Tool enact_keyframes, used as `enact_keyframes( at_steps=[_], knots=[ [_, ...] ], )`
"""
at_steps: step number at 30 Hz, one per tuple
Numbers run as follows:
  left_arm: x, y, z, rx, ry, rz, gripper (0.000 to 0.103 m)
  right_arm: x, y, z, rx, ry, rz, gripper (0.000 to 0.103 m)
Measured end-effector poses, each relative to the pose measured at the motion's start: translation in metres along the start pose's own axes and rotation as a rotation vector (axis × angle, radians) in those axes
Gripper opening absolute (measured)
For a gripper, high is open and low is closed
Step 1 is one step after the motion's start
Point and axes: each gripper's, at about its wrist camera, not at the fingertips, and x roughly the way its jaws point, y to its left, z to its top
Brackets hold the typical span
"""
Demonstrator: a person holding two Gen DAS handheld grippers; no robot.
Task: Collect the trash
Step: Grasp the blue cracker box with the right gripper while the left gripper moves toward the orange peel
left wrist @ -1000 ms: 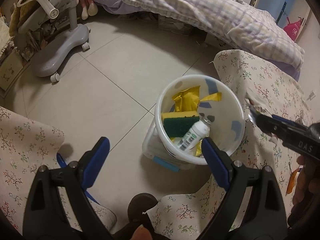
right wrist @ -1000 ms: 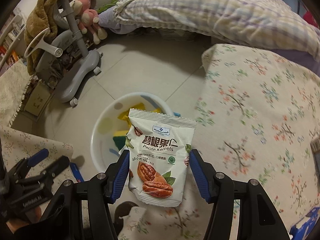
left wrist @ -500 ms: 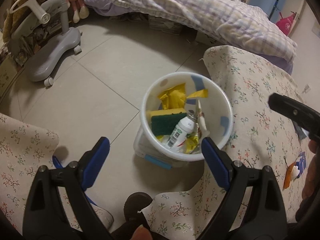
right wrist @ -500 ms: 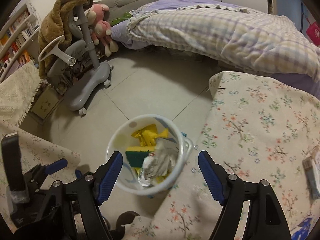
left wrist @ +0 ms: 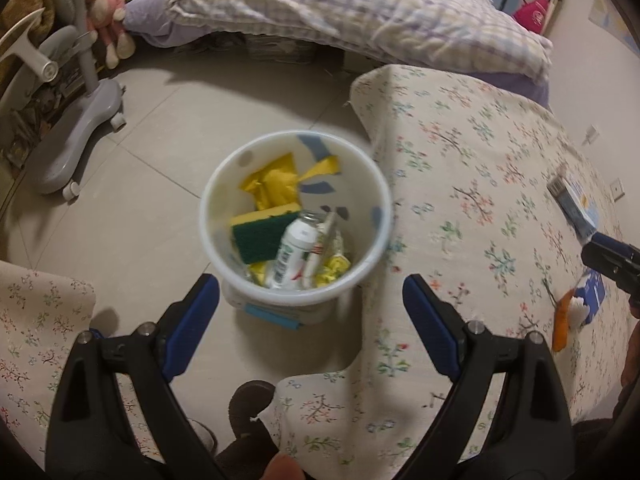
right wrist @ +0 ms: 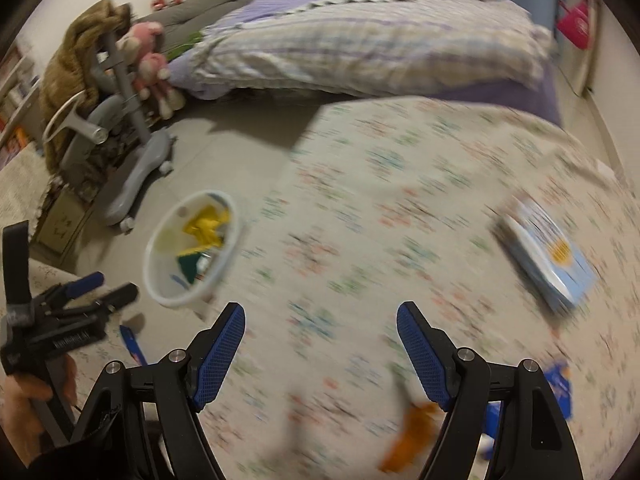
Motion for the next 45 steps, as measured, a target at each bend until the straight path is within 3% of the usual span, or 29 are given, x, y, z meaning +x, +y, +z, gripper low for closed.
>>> enact_keyframes(
  at_steps=[7, 12, 15, 20, 24, 30, 35, 40, 45],
  knots=[
    [0.005, -0.035, -0.001, 0.064, 0.016, -0.005, 0.093, -0.016, -0.073, -0.029, 0.086, 0.044, -0.161, 0.080],
    [0.009, -0.058, 0.000, 0.083, 0.035, -0.026, 0.093, -0.023, -0.104, -0.043, 0.128, 0.082, -0.185, 0.080],
    [0.009, -0.070, 0.001, 0.085, 0.038, -0.044, 0.093, -0.024, -0.112, -0.048, 0.106, 0.095, -0.223, 0.080],
    [0.009, -0.093, -0.001, 0.097, 0.055, -0.084, 0.093, -0.019, -0.126, -0.057, 0.147, 0.132, -0.212, 0.080],
    [0.011, -0.112, -0.004, 0.115, 0.081, -0.121, 0.093, -0.021, -0.139, -0.064, 0.261, 0.145, -0.226, 0.080],
    [0.013, -0.133, -0.008, 0.159, 0.093, -0.134, 0.093, -0.018, -0.156, -0.073, 0.459, 0.172, -0.098, 0.081],
    [0.014, -0.137, -0.010, 0.168, 0.102, -0.140, 0.093, -0.012, -0.163, -0.070, 0.604, 0.136, -0.093, 0.088],
    [0.014, -0.135, -0.012, 0.167, 0.106, -0.141, 0.093, 0.003, -0.164, -0.063, 0.653, 0.128, -0.189, 0.088],
    [0.016, -0.130, -0.014, 0.165, 0.118, -0.137, 0.093, 0.017, -0.152, -0.059, 0.577, 0.162, -0.267, 0.088]
  ],
)
